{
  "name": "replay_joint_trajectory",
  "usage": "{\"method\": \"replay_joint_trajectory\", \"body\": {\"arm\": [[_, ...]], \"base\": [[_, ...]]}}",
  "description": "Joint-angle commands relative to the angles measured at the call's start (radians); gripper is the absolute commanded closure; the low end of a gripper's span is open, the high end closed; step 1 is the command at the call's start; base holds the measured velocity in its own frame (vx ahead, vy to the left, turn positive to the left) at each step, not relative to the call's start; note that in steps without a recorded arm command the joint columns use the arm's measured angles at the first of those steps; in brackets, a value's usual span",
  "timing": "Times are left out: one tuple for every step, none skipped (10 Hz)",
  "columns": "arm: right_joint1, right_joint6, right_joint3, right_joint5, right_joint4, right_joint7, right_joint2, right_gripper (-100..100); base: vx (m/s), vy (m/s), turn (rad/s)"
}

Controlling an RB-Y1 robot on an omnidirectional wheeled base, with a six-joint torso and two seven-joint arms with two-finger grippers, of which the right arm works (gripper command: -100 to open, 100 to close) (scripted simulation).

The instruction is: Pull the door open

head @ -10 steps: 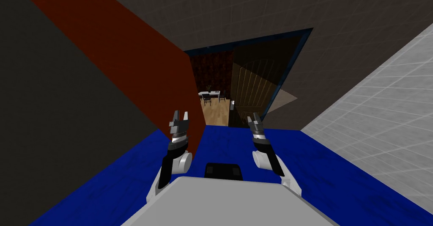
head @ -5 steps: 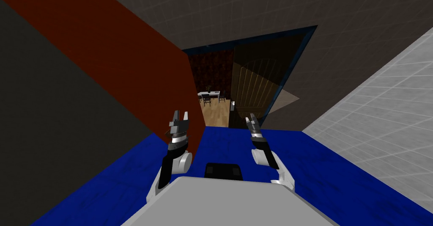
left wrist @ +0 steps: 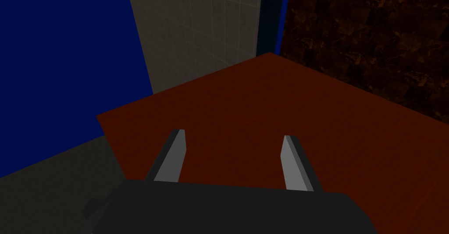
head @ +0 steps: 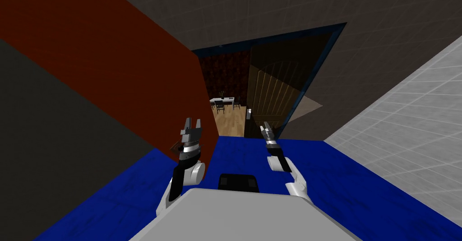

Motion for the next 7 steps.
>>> {"method": "replay_joint_trajectory", "body": {"arm": [[-0.030, 0.002, -0.006, 0.012, 0.050, -0.019, -0.011, -100], [-0.030, 0.002, -0.006, 0.012, 0.061, -0.019, -0.011, -100], [-0.049, 0.001, -0.011, 0.019, 0.096, -0.030, -0.018, -100], [-0.069, 0.001, -0.015, 0.026, 0.131, -0.041, -0.025, -100], [-0.088, 0.000, -0.020, 0.032, 0.163, -0.052, -0.032, -100], [-0.088, 0.000, -0.020, 0.032, 0.166, -0.052, -0.032, -100], [-0.108, 0.000, -0.024, 0.039, 0.199, -0.064, -0.039, -100]], "base": [[0.095, 0.020, -0.018], [0.057, 0.012, -0.005], [0.055, 0.015, -0.011], [0.081, 0.017, -0.024], [0.094, 0.020, -0.018], [0.067, 0.016, -0.006], [0.051, 0.012, -0.011]]}}
